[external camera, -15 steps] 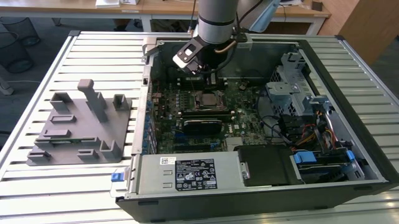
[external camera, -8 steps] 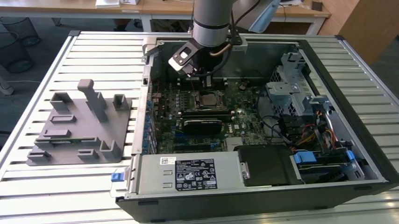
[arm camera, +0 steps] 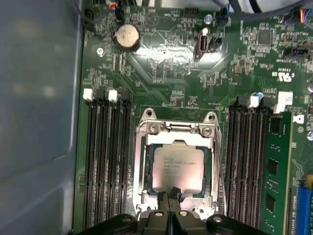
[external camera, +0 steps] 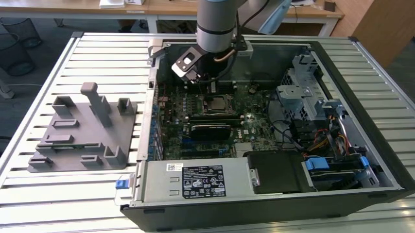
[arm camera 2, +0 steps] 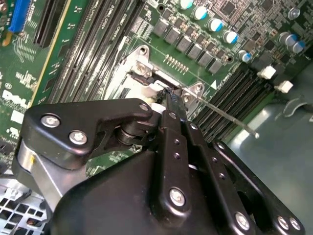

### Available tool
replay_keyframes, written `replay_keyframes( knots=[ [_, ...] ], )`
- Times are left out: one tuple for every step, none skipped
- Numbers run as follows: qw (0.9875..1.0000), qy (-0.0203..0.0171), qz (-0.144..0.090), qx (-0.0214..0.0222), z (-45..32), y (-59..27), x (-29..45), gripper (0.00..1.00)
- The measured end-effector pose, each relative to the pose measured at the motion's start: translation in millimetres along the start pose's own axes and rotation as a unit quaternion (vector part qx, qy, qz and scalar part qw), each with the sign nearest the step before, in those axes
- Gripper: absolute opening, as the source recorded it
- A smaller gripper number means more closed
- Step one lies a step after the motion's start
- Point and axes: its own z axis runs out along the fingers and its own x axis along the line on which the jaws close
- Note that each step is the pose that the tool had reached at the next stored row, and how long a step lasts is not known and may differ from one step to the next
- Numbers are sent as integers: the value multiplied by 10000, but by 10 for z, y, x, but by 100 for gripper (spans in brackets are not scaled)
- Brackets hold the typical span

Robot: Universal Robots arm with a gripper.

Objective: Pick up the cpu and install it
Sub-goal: 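Close the cpu cover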

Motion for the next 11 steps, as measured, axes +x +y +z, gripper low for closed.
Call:
replay_keyframes(
  knots=[
    [10000,0,0,0,14,-8,0,11],
    [10000,0,0,0,27,-14,0,11],
    [10000,0,0,0,38,-20,1,11],
    [10000,0,0,0,48,-25,1,11],
    [10000,0,0,0,58,-29,1,11],
    [10000,-1,0,1,67,-32,1,11],
    [10000,-2,0,1,76,-34,1,11],
    [10000,-4,-1,1,83,-35,0,11],
    [10000,-6,-1,3,91,-39,0,11],
    [10000,-6,-1,4,97,-41,-1,11],
    [10000,-5,-1,3,98,-41,-1,11]
  ],
)
